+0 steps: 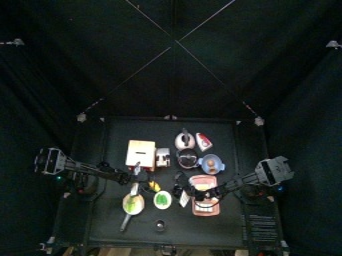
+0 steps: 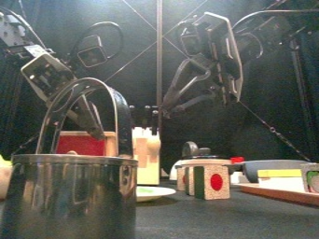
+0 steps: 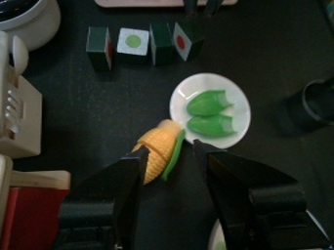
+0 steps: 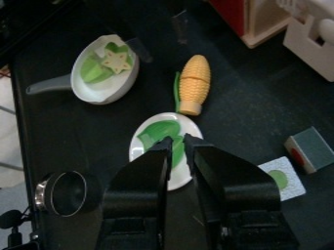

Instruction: Grab corn husk

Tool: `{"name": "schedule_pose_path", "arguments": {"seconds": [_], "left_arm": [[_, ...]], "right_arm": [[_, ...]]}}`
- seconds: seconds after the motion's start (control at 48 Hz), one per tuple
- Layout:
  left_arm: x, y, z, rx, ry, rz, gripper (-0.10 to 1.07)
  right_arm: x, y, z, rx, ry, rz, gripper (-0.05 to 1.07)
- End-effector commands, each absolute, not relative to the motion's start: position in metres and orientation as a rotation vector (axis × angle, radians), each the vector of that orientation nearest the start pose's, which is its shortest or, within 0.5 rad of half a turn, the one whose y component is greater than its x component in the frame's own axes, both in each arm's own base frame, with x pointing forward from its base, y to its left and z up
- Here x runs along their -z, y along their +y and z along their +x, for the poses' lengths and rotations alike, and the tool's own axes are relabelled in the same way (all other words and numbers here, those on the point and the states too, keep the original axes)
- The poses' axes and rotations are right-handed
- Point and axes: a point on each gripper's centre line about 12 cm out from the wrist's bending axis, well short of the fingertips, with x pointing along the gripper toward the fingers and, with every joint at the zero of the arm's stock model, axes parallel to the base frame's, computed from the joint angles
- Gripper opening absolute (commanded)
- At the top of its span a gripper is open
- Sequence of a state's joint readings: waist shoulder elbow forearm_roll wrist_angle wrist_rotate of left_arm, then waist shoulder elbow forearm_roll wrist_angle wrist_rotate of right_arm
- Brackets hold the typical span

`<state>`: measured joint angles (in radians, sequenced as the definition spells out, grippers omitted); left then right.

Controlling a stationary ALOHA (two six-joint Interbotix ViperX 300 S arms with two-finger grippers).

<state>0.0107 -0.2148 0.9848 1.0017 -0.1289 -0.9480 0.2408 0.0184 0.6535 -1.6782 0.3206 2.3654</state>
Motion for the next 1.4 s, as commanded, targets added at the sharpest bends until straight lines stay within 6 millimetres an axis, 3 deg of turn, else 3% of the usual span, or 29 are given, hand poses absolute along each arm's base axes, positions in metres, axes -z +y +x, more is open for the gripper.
{"name": "schedule_pose_path", "arguments": {"seconds": [0.0, 0.229, 0.375, 0.562, 0.667, 0.854, 1.375], "left_arm": [[-0.149, -0.006, 0.304, 0.101, 0.708, 0.065, 0.82], [-0.145, 0.004, 0.303, 0.072, 0.762, 0.23, 0.82], [-0.145, 0.0, 0.303, 0.101, 0.768, 0.31, 0.84], [-0.149, -0.007, 0.31, 0.151, 0.747, 0.39, 0.96], [-0.14, -0.014, 0.313, 0.21, 0.766, 0.489, 1.01], [-0.123, -0.017, 0.313, 0.247, 0.822, 0.57, 1.01], [-0.113, -0.01, 0.315, 0.274, 0.879, 0.73, 1.01]], "right_arm": [[-0.185, 0.057, 0.393, 0.261, 0.526, 0.496, 0.6], [-0.183, 0.059, 0.389, 0.255, 0.537, 0.495, 0.6], [-0.181, 0.059, 0.388, 0.257, 0.541, 0.497, 0.6], [-0.183, 0.057, 0.386, 0.258, 0.537, 0.498, 0.6], [-0.184, 0.056, 0.386, 0.261, 0.535, 0.499, 0.6], [-0.183, 0.056, 0.386, 0.263, 0.538, 0.502, 0.6], [-0.183, 0.056, 0.385, 0.266, 0.538, 0.505, 0.6]]}}
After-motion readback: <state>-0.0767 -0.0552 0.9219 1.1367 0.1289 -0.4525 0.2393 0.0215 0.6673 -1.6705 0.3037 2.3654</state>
